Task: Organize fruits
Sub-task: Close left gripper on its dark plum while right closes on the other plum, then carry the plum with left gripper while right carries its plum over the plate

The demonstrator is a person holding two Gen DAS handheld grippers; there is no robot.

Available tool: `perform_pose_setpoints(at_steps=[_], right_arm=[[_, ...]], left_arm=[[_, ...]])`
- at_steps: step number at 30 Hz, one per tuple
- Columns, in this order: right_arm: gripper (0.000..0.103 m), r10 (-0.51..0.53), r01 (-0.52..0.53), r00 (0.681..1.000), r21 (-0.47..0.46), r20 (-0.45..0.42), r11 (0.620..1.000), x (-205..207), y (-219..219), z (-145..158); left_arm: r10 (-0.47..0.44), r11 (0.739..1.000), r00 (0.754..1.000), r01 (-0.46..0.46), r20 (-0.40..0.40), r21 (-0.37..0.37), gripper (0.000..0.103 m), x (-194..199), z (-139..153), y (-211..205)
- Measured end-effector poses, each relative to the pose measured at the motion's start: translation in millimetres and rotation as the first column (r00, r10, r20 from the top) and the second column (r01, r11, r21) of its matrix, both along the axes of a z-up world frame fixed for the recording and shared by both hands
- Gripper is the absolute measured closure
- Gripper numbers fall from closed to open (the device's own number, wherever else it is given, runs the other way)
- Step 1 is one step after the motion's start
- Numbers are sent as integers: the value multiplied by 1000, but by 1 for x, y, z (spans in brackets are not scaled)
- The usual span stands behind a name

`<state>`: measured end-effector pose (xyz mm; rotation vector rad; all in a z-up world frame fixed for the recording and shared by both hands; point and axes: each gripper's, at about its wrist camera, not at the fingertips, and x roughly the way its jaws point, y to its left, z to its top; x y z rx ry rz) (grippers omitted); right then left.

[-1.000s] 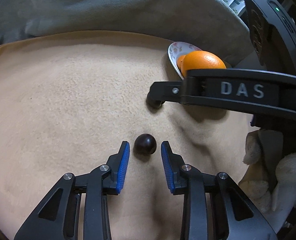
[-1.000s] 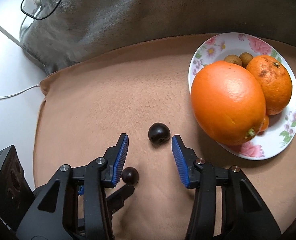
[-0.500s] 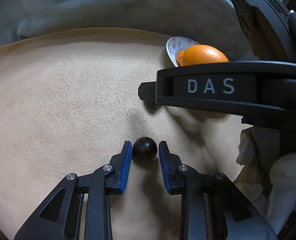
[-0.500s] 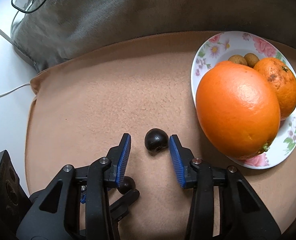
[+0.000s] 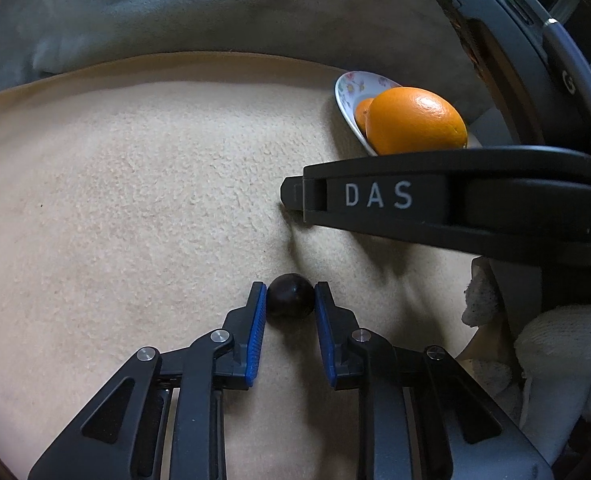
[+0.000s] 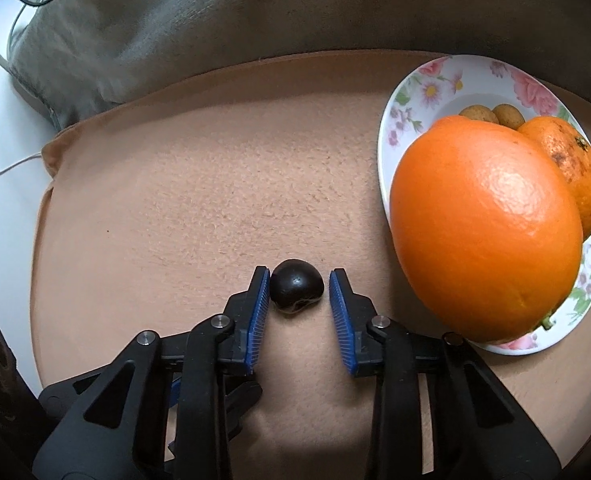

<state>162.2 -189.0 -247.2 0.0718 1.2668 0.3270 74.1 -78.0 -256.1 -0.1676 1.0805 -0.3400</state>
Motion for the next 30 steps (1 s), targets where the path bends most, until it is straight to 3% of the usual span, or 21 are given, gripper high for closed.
perform_pose_setpoints(at_steps=[18, 30], right_arm=[[76, 6, -9, 1000, 91, 26, 996, -6, -18, 20], [76, 19, -29, 997, 160, 69, 987, -21, -36, 62]], left_arm=[[44, 999, 999, -44, -2, 6, 81, 0, 15, 13], [47, 998, 998, -48, 38, 30, 81, -1, 41, 7]])
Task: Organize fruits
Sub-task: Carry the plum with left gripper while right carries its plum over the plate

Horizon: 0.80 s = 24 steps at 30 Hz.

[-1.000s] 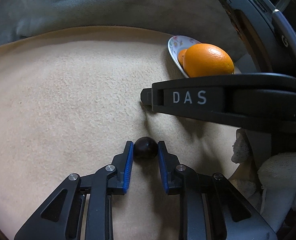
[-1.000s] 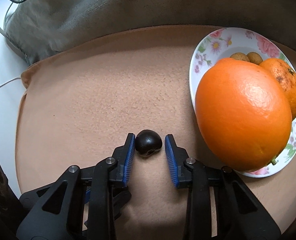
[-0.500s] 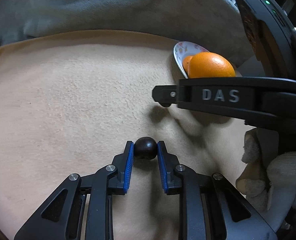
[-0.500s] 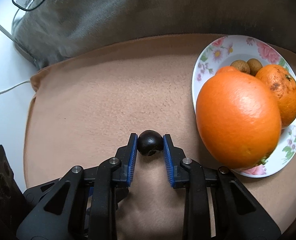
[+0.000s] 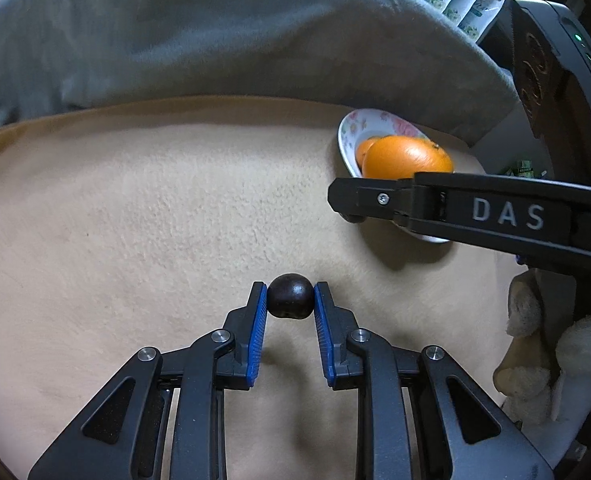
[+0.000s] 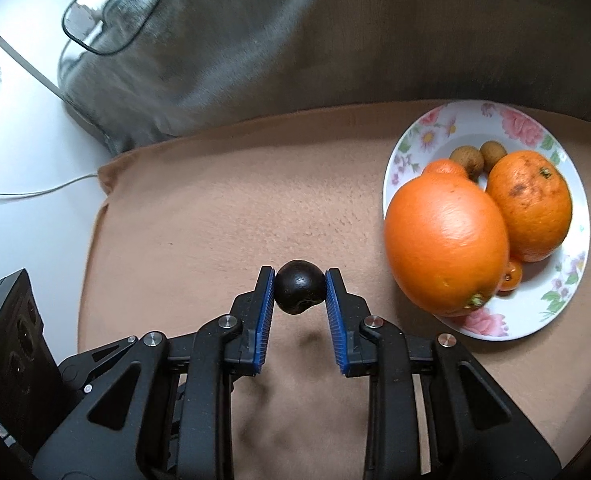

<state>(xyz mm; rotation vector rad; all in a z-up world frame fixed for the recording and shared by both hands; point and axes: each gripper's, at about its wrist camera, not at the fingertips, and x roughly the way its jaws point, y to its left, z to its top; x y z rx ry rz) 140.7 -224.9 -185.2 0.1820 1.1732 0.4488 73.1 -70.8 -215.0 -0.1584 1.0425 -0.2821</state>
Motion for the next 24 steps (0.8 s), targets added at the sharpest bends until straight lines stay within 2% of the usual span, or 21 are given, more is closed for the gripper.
perform_pose_setpoints(at_steps=[8, 24], right_arm=[[76, -18, 18, 999, 26, 28, 1000, -4, -29, 22], [76, -104, 100, 991, 46, 83, 994, 14, -80, 50]], left_arm=[[-11, 1000, 999, 11, 33, 9, 81, 0, 19, -5], [-92, 996, 990, 90, 106, 26, 81, 38, 49, -53]])
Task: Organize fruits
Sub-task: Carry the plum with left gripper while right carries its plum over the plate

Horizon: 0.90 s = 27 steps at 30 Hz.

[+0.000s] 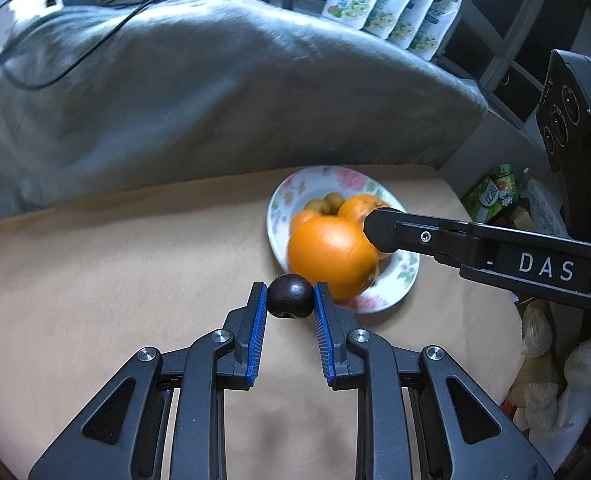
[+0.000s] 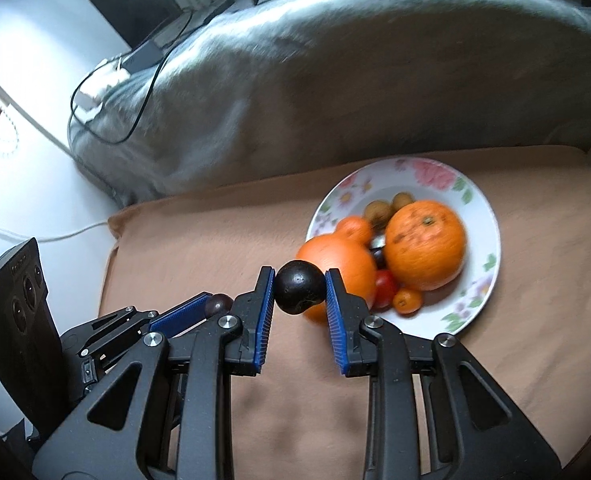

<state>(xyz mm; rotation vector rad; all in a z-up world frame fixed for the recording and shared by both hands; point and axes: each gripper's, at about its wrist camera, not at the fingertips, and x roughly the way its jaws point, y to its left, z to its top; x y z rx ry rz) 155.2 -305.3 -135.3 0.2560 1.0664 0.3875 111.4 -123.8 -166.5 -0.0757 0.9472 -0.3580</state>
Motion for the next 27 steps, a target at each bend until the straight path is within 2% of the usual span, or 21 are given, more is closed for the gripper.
perform_pose_setpoints(at_steps=[8, 19, 27], right_arm=[[76, -38, 38, 999, -11, 10, 999, 19, -30, 3], [76, -61, 61, 998, -37, -2, 997, 50, -62, -4], [76, -69, 69, 997, -31, -25, 997, 69, -74, -15]], left_arm=[[-41, 999, 999, 41, 12, 13, 81, 21, 6, -22], [-81, 995, 996, 82, -27, 60, 81, 54, 3, -46], [-91, 994, 994, 94, -54, 61, 81, 72, 0, -53]])
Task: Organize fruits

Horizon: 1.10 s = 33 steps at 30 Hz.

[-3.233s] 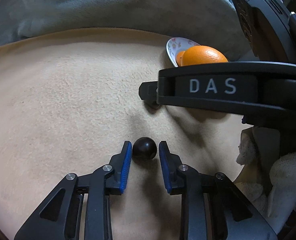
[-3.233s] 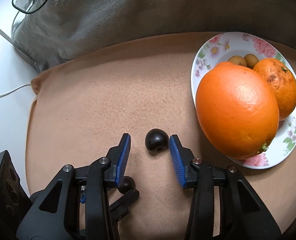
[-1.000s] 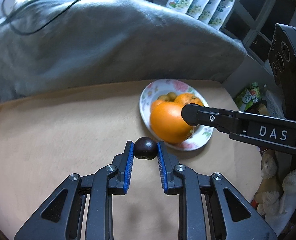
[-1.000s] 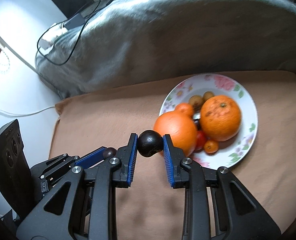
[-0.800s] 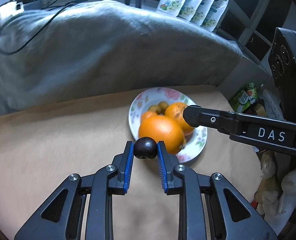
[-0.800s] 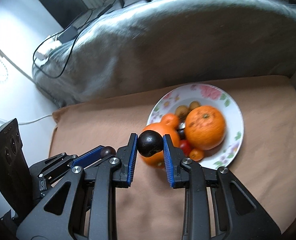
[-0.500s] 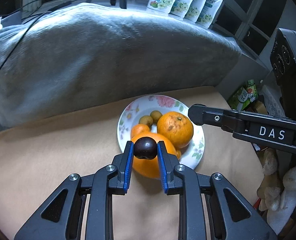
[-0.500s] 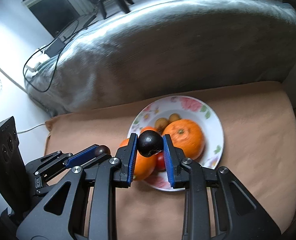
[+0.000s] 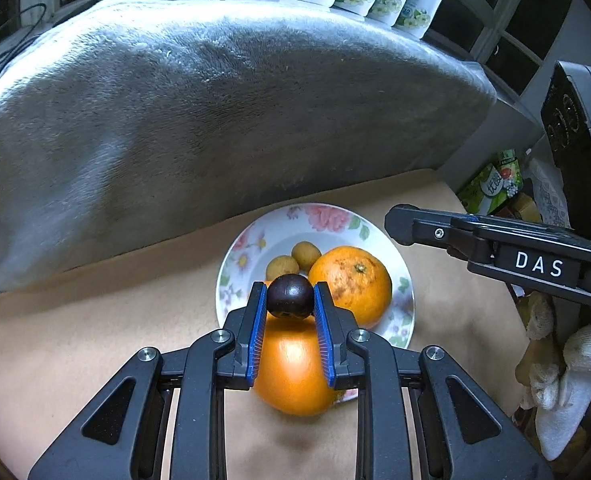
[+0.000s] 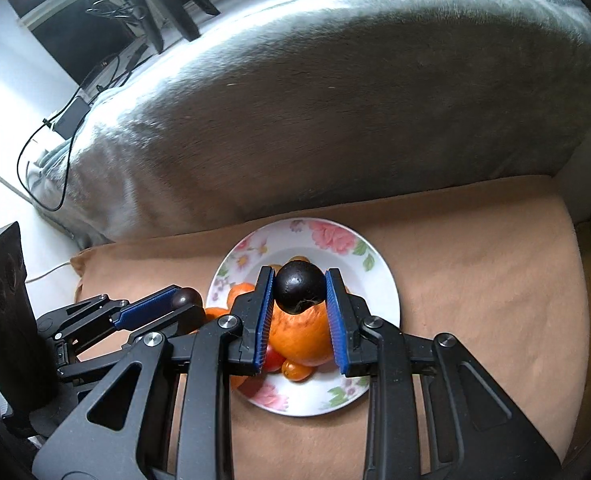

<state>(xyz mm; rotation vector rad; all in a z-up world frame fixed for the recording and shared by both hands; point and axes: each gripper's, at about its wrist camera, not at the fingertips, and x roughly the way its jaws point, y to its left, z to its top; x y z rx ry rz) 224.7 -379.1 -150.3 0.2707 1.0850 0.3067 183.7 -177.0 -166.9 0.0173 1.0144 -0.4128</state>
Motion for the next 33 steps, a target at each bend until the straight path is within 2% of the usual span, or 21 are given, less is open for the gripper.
perform_pose_setpoints(at_steps=[15, 20, 21, 22, 24, 33], right_arm=[[76, 43, -44, 999, -12, -27, 999, 18, 16, -13], [75, 48, -49, 998, -18, -27, 999, 18, 19, -14], [71, 47, -48, 999, -20, -23, 999, 17, 19, -13], [62, 46, -46, 999, -20, -19, 999, 17, 18, -13], [54, 39, -39, 999, -21, -8, 999, 15, 17, -10], [53, 22, -22, 1000, -10, 13, 1000, -2, 8, 0]], left_arm=[[22, 999, 999, -23, -47, -29, 80, 13, -8, 1], [24, 999, 999, -26, -48, -35, 72, 13, -9, 3], [25, 999, 999, -27, -49, -35, 72, 13, -9, 3], [26, 999, 998, -27, -49, -33, 72, 13, -9, 3], [27, 999, 998, -29, -49, -32, 72, 13, -8, 4], [46, 998, 999, -47, -29, -37, 72, 3, 7, 10]])
